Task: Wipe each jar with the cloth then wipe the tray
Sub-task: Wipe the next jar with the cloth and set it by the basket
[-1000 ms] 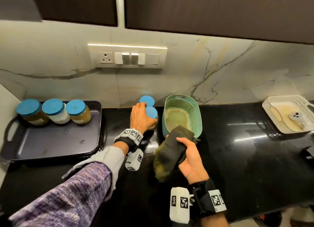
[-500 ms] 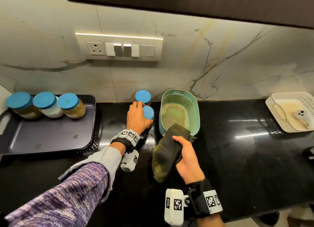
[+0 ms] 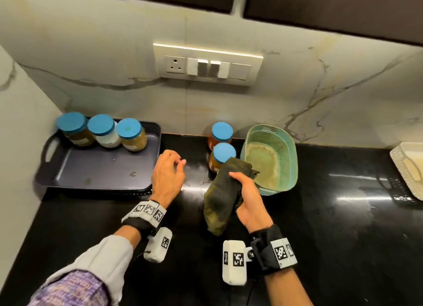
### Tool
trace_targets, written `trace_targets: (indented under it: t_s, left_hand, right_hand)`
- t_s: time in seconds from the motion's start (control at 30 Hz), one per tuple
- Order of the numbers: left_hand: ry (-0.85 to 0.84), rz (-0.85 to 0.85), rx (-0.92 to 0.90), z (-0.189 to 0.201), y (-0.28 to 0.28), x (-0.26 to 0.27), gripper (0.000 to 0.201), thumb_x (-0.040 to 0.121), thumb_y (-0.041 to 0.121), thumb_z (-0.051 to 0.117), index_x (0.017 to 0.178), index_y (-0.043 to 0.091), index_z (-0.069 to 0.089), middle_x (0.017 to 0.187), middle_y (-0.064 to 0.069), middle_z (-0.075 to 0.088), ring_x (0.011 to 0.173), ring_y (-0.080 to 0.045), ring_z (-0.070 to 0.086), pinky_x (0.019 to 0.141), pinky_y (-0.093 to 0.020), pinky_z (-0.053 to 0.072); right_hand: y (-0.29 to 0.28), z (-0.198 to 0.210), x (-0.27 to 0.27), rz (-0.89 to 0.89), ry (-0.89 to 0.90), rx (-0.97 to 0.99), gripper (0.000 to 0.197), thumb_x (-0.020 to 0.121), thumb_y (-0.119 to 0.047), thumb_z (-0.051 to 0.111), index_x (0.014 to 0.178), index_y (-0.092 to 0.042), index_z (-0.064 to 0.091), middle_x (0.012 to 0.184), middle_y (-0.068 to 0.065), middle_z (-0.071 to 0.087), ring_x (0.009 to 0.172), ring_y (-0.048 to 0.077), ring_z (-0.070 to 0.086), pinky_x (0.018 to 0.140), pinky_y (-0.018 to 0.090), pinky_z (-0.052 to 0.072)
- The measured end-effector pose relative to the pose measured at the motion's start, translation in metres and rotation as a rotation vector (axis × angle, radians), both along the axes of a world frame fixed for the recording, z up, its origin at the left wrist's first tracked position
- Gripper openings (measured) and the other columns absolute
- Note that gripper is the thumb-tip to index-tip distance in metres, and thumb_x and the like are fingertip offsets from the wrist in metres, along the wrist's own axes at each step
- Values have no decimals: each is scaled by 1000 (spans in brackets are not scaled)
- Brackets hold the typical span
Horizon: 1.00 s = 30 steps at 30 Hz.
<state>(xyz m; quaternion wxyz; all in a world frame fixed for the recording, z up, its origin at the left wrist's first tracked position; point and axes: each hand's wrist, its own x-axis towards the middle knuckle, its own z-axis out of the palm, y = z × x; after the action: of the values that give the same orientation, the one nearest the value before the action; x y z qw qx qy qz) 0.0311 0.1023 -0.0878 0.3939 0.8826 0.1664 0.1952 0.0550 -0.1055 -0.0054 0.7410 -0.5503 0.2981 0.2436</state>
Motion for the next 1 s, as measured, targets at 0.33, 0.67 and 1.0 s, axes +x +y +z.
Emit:
trace_targets:
  t_s: [0.33,0.67,1.0]
  left_hand:
    - [156,110,137,22,146,-2,62,77,13,83,133,3,58,134,-17,59,126,-39,56,101,-52,50]
    - [481,-47,345,19,204,62,84,80,35,80,149,6,42,143,-19,56,131,-39,51,110,-49,30]
    - [86,-47,169,38,182,24,83,61,42,87,131,9,55,112,-16,66,104,-38,57,89,-48,34]
  right_hand:
    - [122,15,-7,179,2,-25,20,91,-15,71,110,-12,70,109,13,75,104,32,71,102,50,54]
    - [123,8,-45,120,11,-26,21,91,-15,71,112,-14,71,106,12,78,103,31,72,98,48,56]
    - [78,7,-83,-44,-38,-70,33,90,-17,72,123,-13,68,114,13,76,110,33,70,106,52,50]
